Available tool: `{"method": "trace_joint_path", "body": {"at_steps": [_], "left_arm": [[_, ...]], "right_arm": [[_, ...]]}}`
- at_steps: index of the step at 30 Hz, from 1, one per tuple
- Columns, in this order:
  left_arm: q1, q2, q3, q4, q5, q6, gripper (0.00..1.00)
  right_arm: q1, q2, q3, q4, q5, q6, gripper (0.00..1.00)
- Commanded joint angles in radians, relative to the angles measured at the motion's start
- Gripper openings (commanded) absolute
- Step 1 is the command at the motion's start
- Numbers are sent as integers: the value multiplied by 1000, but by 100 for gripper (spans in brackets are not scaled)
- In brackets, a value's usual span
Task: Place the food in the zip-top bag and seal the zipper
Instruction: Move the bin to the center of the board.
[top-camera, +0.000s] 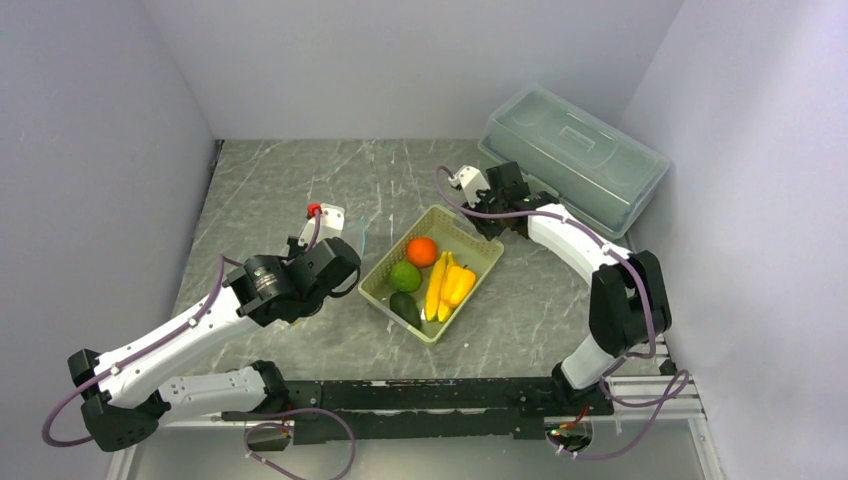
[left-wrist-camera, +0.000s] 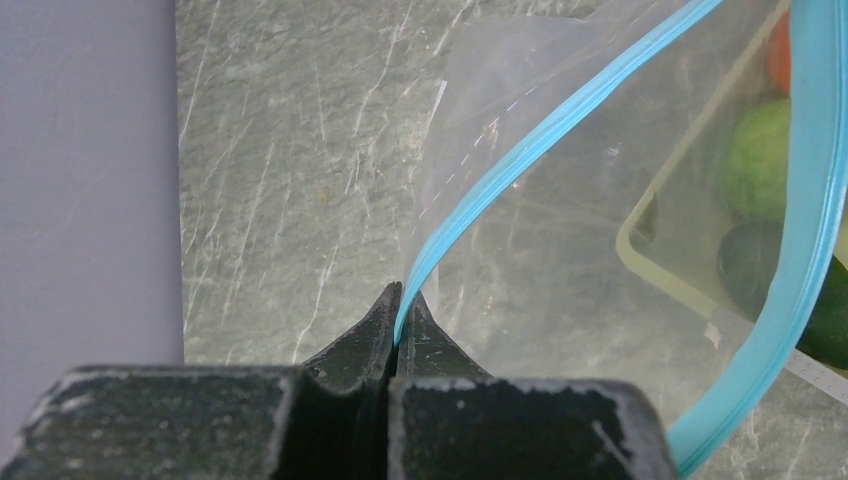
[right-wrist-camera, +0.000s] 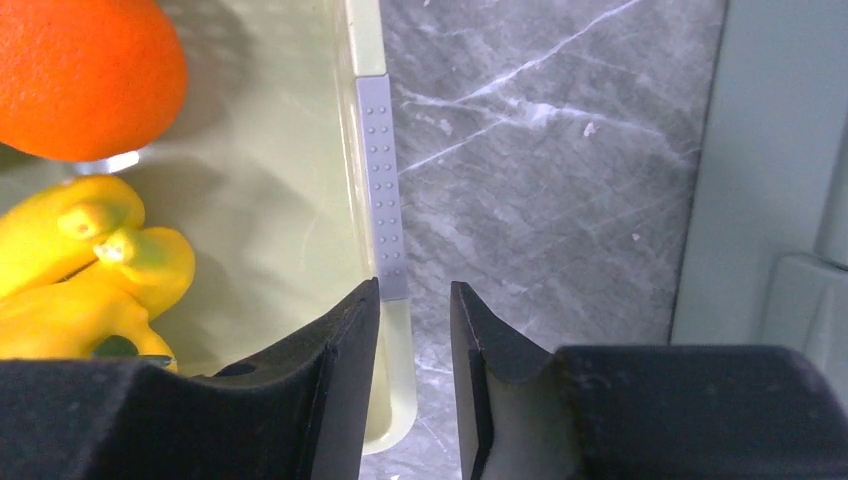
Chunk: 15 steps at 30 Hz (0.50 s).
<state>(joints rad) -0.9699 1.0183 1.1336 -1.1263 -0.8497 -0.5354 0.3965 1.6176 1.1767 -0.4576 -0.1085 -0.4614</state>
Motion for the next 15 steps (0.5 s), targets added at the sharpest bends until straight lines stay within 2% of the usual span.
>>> {"method": "trace_joint_path", "body": {"at_steps": [1,5,15], "left_arm": [[2,-7,19,13,-3,0,3],[2,-10,20,12,-5,-1,3],[2,-4,20,16,4,4,3]], "right_arm": [[-6,-88,4,65,26,68,38],[-8,-150,7,63,29,140,42],[-8,-344,-66,65,61,402,41]]}}
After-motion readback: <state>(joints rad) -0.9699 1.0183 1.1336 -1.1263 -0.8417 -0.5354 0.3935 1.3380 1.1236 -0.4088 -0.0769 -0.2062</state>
